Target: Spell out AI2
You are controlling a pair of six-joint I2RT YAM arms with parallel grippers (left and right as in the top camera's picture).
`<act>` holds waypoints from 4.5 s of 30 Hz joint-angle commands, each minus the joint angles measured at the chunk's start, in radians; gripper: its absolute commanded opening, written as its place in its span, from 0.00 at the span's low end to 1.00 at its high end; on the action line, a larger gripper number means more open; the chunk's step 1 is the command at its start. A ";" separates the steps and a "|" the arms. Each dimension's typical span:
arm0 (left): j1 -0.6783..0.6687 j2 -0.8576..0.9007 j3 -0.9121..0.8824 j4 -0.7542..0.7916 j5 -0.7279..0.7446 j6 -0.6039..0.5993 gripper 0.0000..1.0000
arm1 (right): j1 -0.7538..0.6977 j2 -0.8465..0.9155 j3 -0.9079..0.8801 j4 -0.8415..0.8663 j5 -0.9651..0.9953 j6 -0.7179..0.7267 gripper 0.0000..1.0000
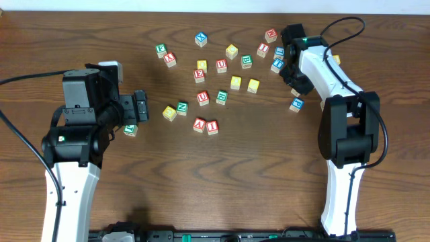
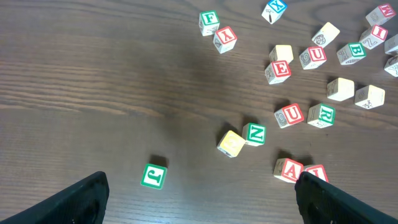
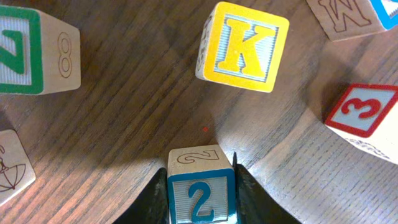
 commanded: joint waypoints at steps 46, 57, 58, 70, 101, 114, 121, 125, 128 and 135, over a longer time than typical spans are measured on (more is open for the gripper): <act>0.004 -0.003 0.027 0.000 0.006 0.002 0.94 | 0.101 -0.006 0.214 -0.058 0.004 -0.357 0.15; 0.004 -0.003 0.027 0.000 0.006 0.002 0.94 | 0.273 -0.006 0.219 -0.076 -0.004 -0.388 0.10; 0.004 -0.003 0.027 0.000 0.006 0.002 0.94 | 0.286 -0.006 0.219 -0.081 -0.006 -0.388 0.10; 0.004 -0.003 0.027 0.000 0.006 0.002 0.95 | 0.418 -0.006 0.219 -0.205 -0.043 -0.315 0.01; 0.004 -0.003 0.027 0.000 0.006 0.002 0.94 | 0.492 -0.006 0.218 -0.267 -0.015 -0.310 0.01; 0.004 -0.003 0.027 0.000 0.006 0.002 0.94 | 0.493 -0.066 0.190 -0.187 -0.030 -0.322 0.03; 0.004 -0.003 0.027 0.000 0.006 0.002 0.94 | 0.493 -0.252 -0.071 -0.038 -0.037 -0.320 0.12; 0.004 -0.003 0.027 0.000 0.006 0.002 0.94 | 0.494 -0.327 -0.206 0.024 -0.057 -0.320 0.13; 0.004 -0.003 0.027 0.000 0.006 0.002 0.94 | 0.494 -0.364 -0.293 0.074 -0.077 -0.321 0.13; 0.004 -0.003 0.027 0.000 0.006 0.002 0.94 | 0.494 -0.399 -0.479 0.222 -0.135 -0.332 0.11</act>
